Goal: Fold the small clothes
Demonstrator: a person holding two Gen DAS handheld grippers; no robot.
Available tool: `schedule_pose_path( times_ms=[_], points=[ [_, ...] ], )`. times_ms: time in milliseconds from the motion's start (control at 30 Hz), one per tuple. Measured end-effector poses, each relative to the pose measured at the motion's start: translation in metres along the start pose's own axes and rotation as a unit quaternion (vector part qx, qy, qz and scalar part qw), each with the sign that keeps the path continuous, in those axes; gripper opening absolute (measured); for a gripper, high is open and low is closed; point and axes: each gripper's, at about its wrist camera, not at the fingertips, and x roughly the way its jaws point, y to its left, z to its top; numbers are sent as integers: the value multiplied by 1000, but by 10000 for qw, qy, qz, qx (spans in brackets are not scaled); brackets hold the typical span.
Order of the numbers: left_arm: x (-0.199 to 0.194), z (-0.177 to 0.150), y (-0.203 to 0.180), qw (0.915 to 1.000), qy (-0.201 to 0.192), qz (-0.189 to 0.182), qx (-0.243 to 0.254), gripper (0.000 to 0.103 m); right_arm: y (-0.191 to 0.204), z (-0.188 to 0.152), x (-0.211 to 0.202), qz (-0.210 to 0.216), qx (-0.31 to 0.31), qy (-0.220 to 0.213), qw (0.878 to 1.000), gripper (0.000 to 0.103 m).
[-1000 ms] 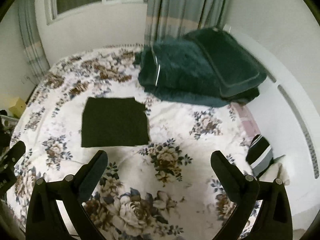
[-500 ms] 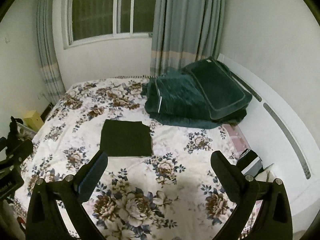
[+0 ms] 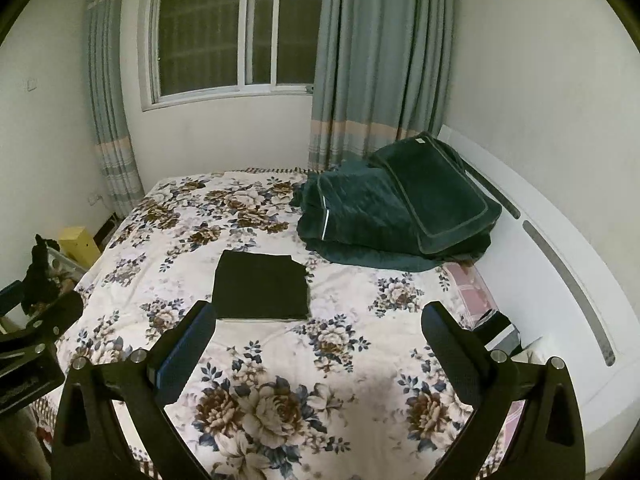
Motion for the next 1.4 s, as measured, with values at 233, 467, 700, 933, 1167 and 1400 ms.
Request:
schedule_pose_path(
  times_ms=[233,467,700,933,1167,1400],
  points=[
    [-9,3,-1,10000,21,86,-24,103,-4,12,-2,131,-129,71,9998,103],
    [-13,6,1,10000,-7,83,-18,103,-7,19,-1,248,-157,183,9994,103],
    [-19,7,2,10000,-28,63,12,103,-6,23,-1,333,-202,151,9991,103],
    [-20,8,0,10000,-24,32,32,103,-5,25,0,355,-200,136,9991,103],
    [-21,9,-2,10000,-47,40,62,103,-4,26,1,363,-220,151,9990,103],
    [-19,10,-1,10000,-36,23,87,103,-3,27,1,385,-238,160,9988,103]
  ],
)
